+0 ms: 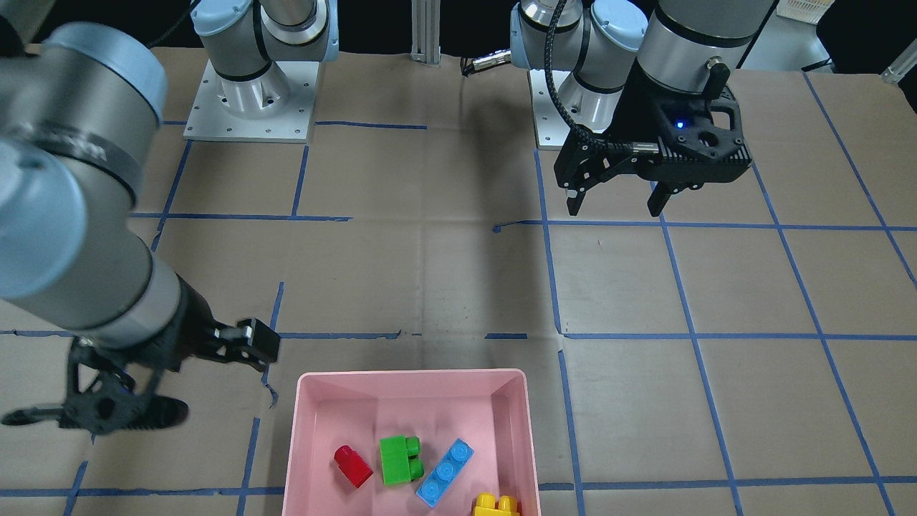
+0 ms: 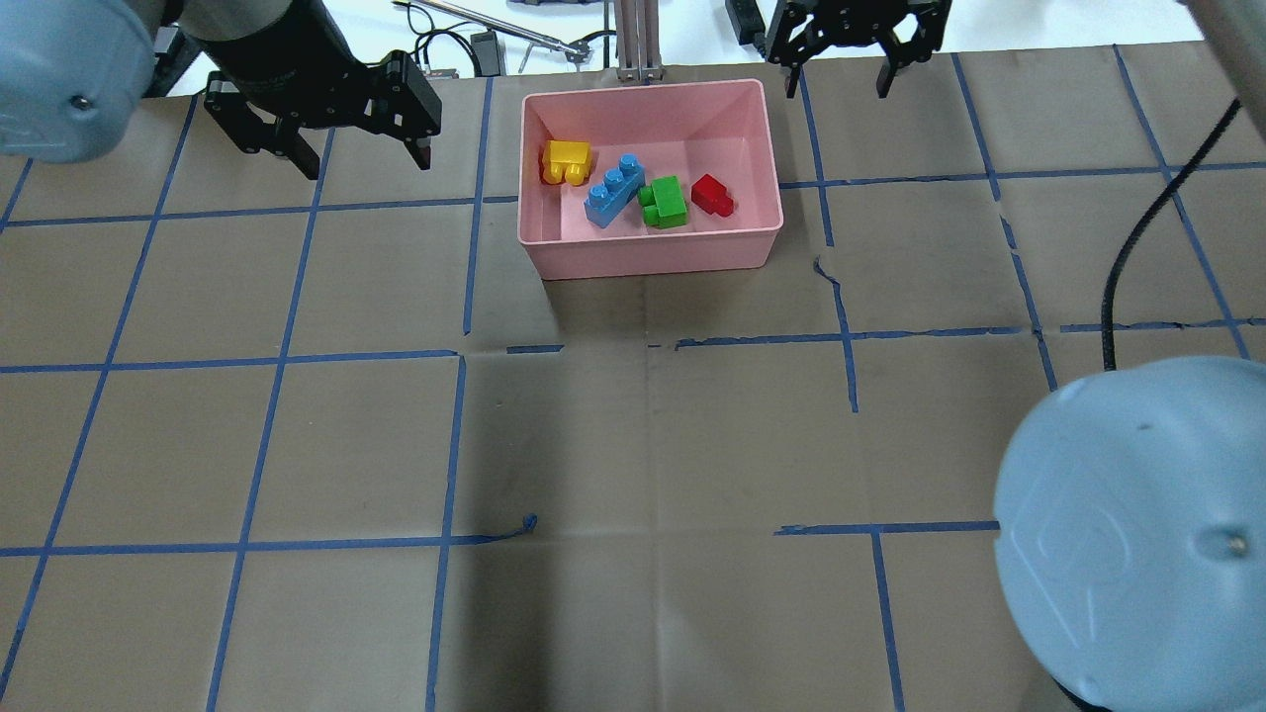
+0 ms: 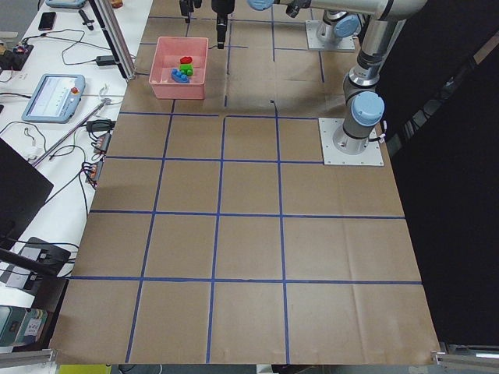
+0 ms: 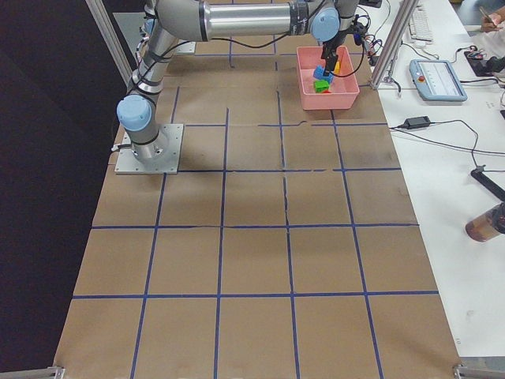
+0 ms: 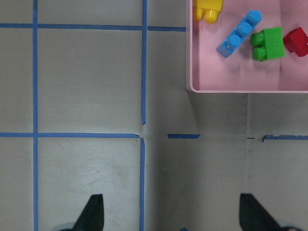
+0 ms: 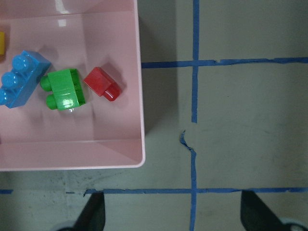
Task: Put all blocks into box
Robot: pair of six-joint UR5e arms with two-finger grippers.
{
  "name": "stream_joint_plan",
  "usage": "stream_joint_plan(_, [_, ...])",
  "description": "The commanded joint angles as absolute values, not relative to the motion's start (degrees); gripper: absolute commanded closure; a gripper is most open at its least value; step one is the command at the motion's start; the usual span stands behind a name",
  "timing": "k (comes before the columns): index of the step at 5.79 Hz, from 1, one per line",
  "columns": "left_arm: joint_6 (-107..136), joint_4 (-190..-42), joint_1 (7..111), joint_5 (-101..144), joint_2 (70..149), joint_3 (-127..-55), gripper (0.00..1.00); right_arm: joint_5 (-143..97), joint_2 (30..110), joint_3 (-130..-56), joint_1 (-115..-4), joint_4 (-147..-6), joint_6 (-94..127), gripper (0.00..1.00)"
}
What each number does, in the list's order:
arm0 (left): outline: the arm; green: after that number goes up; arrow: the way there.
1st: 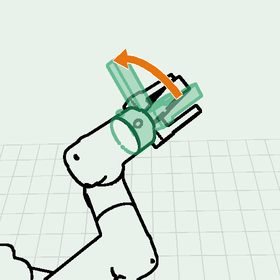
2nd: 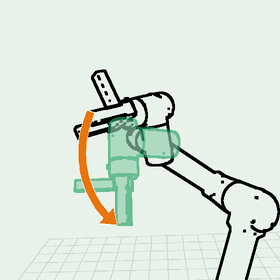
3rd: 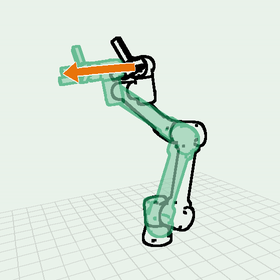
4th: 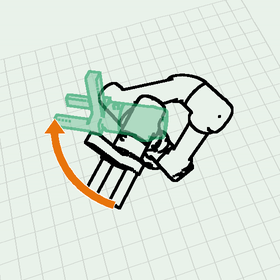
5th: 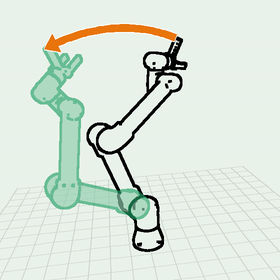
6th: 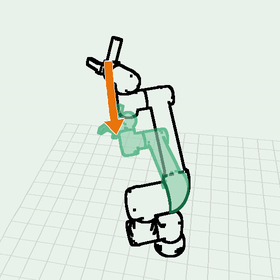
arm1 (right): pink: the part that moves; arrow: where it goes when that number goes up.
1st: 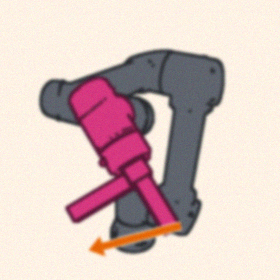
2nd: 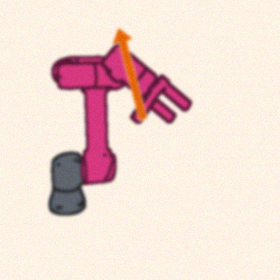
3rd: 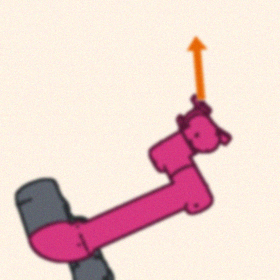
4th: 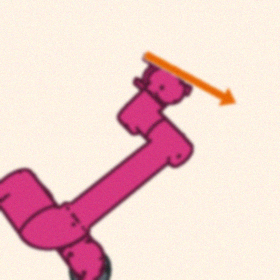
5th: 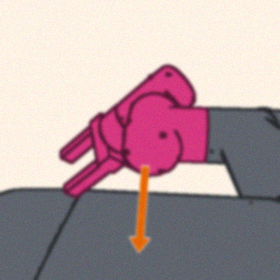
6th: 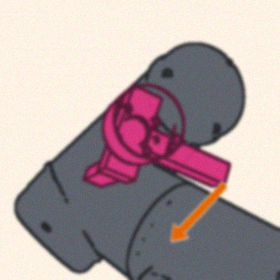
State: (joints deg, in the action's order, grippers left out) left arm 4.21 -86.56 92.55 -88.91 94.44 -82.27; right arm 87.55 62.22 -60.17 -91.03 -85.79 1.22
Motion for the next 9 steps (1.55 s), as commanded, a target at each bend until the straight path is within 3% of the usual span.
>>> stream_joint_plan(1, [4.2, -86.6, 92.6, -88.9, 94.3, -82.4, 0.01, 88.9, 75.6, -73.3, -89.6, -84.9, -0.4, 0.01])
stream_joint_plan(3, [4.2, -86.6, 92.6, -88.9, 94.0, -82.9, 0.01, 92.0, 85.7, -82.3, -90.5, -81.5, 3.5, 0.01])
stream_joint_plan(9, [4.2, -86.6, 92.5, -88.9, 93.6, -83.1, 0.01, 91.9, 85.8, -82.9, -90.8, -81.6, 3.5, 0.01])
